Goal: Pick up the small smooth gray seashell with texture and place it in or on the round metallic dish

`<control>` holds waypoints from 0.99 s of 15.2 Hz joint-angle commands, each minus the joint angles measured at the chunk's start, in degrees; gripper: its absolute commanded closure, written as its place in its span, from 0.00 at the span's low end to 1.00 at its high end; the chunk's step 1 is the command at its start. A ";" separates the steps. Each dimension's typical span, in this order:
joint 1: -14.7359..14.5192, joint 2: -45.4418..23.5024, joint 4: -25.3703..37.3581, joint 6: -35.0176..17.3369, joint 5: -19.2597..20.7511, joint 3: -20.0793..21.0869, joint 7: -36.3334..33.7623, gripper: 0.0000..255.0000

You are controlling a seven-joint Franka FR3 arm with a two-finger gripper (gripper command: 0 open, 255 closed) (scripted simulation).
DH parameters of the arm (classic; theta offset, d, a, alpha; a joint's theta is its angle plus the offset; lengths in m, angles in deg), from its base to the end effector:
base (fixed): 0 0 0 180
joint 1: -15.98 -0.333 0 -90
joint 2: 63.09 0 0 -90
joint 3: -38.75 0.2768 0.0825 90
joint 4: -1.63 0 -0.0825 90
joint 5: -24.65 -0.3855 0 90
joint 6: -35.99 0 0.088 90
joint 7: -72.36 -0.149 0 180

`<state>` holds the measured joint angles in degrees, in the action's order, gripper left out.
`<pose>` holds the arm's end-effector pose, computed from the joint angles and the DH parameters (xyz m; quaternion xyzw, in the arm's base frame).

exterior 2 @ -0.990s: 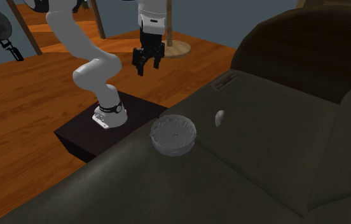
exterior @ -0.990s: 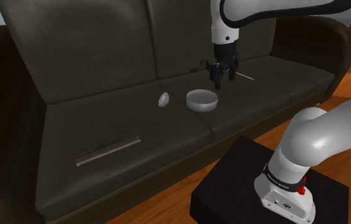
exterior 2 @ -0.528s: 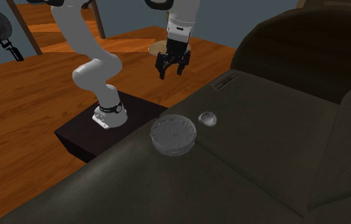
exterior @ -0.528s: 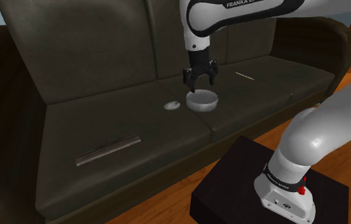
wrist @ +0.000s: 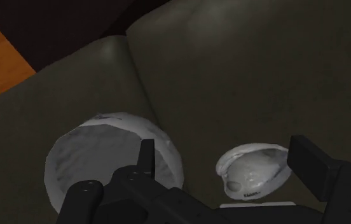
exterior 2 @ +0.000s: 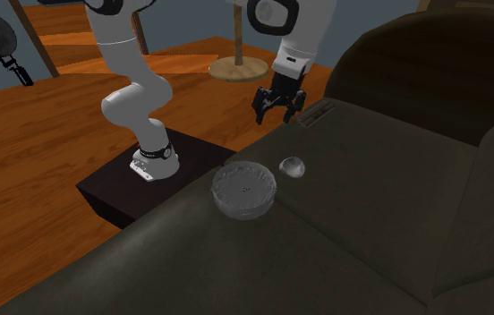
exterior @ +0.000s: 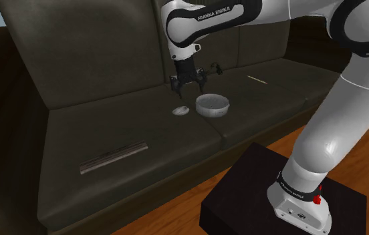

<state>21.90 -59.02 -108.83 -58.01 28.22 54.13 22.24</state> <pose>0.5043 0.0764 0.4200 0.9328 -0.3411 -0.0749 0.0889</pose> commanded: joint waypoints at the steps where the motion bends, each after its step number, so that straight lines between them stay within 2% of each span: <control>1: -0.07 -5.43 4.99 0.33 1.24 0.61 -5.90 0.00; 6: -0.95 -18.21 18.28 2.52 4.37 -0.29 -17.46 0.00; 11: -2.46 -31.39 34.70 6.91 6.52 -2.82 -26.75 0.00; 15: -2.13 -30.73 31.44 4.30 6.43 -2.95 -26.95 0.00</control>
<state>19.65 -89.81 -76.59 -52.95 34.64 51.25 -4.59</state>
